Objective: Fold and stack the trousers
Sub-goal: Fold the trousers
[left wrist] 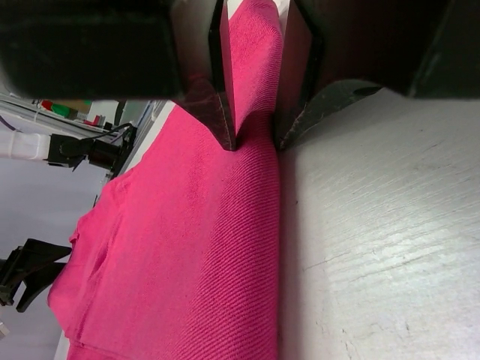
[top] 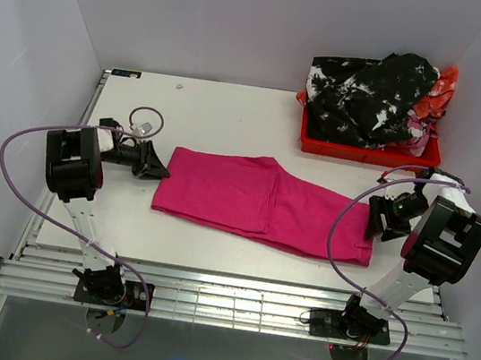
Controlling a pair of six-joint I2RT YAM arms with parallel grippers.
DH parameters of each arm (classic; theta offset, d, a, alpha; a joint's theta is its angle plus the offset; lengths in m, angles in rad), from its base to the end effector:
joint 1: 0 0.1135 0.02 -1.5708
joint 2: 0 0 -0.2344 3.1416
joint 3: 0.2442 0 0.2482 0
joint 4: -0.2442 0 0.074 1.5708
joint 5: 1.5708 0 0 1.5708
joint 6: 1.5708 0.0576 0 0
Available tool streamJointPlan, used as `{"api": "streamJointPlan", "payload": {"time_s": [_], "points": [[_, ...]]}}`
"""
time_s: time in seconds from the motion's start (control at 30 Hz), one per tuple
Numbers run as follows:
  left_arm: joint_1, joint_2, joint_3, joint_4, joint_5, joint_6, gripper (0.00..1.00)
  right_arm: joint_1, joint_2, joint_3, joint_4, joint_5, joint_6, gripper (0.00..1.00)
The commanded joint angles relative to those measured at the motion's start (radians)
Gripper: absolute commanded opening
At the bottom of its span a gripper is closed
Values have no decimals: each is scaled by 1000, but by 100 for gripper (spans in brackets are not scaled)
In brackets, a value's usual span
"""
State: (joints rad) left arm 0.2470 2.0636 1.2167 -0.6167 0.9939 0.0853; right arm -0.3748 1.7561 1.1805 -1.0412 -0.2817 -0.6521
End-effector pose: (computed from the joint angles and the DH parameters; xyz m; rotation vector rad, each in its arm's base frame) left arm 0.3479 0.0379 0.0745 -0.1324 2.5551 -1.3452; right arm 0.2775 -0.0920 0.1339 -0.4071 2.9885 0.4066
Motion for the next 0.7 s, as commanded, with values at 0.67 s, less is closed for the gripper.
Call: {"api": "streamJointPlan", "payload": {"time_s": [0.67], "points": [[253, -120, 225, -365, -17, 195, 0, 28, 23, 70, 21, -321, 95, 73]]}}
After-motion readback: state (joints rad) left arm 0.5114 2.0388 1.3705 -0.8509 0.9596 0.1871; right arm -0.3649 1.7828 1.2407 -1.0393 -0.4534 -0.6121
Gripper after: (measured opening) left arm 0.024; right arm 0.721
